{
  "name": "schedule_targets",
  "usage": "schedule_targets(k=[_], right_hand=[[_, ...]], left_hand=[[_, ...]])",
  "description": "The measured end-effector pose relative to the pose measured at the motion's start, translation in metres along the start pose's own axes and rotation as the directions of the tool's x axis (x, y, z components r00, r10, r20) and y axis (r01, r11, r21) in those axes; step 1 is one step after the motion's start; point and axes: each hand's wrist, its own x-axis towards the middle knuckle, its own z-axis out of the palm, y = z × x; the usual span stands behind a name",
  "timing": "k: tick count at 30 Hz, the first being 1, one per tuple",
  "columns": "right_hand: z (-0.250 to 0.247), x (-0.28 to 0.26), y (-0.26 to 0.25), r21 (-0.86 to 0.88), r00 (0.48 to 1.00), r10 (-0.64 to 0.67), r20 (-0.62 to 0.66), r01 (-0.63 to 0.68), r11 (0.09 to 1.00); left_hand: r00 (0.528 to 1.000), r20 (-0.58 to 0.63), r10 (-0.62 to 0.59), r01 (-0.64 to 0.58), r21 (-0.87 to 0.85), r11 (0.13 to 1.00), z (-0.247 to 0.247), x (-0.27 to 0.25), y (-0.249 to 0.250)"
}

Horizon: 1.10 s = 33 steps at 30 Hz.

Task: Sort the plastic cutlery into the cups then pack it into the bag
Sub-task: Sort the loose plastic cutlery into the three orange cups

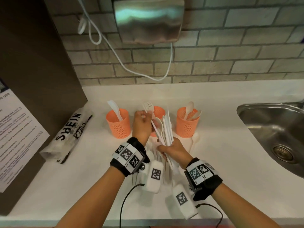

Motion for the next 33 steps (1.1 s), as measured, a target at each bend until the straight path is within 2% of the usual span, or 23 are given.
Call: schedule_targets(k=[2, 4, 6, 9, 12, 16, 18, 22, 28, 33], right_hand=[[0.005, 0.003, -0.002, 0.019, 1.0, 0.002, 0.001, -0.002, 1.0], [0.01, 0.007, -0.004, 0.034, 0.999, -0.011, -0.046, 0.012, 0.999], [0.015, 0.014, -0.003, -0.005, 0.992, -0.05, -0.118, 0.049, 0.999], [0.025, 0.024, -0.001, -0.103, 0.975, -0.11, -0.191, 0.091, 0.991], [0.036, 0.029, 0.0, -0.253, 0.962, -0.143, -0.233, 0.082, 0.964], [0.046, 0.03, -0.001, -0.44, 0.949, -0.191, -0.252, 0.063, 0.896], [0.048, 0.03, -0.003, -0.482, 0.947, -0.201, -0.25, 0.058, 0.874], [0.05, 0.031, -0.001, -0.526, 0.947, -0.211, -0.24, 0.055, 0.849], [0.048, 0.035, 0.002, -0.466, 0.966, -0.151, -0.209, 0.037, 0.884], [0.05, 0.037, 0.005, -0.41, 0.961, -0.174, -0.215, 0.073, 0.909]], left_hand=[[0.994, -0.107, 0.033, -0.045, -0.114, 0.992, -0.009, 0.011, 0.015], [0.986, -0.155, 0.053, -0.07, -0.104, 0.992, -0.019, 0.017, 0.024], [0.996, -0.074, 0.057, -0.057, -0.004, 0.998, -0.027, 0.017, 0.022], [0.991, 0.128, -0.041, 0.015, 0.198, 0.98, -0.031, 0.005, 0.004], [0.964, 0.224, -0.14, 0.098, 0.188, 0.977, -0.026, -0.007, -0.012], [0.982, 0.142, -0.125, 0.098, 0.186, 0.978, -0.016, -0.008, -0.026], [0.99, 0.097, -0.106, 0.086, 0.198, 0.976, -0.014, -0.005, -0.029], [0.991, 0.087, -0.098, 0.078, 0.209, 0.975, -0.014, 0.0, -0.031], [0.986, 0.079, -0.144, 0.131, 0.147, 0.98, -0.013, 0.006, -0.032], [0.989, 0.074, -0.126, 0.118, 0.108, 0.987, -0.015, 0.012, -0.028]])
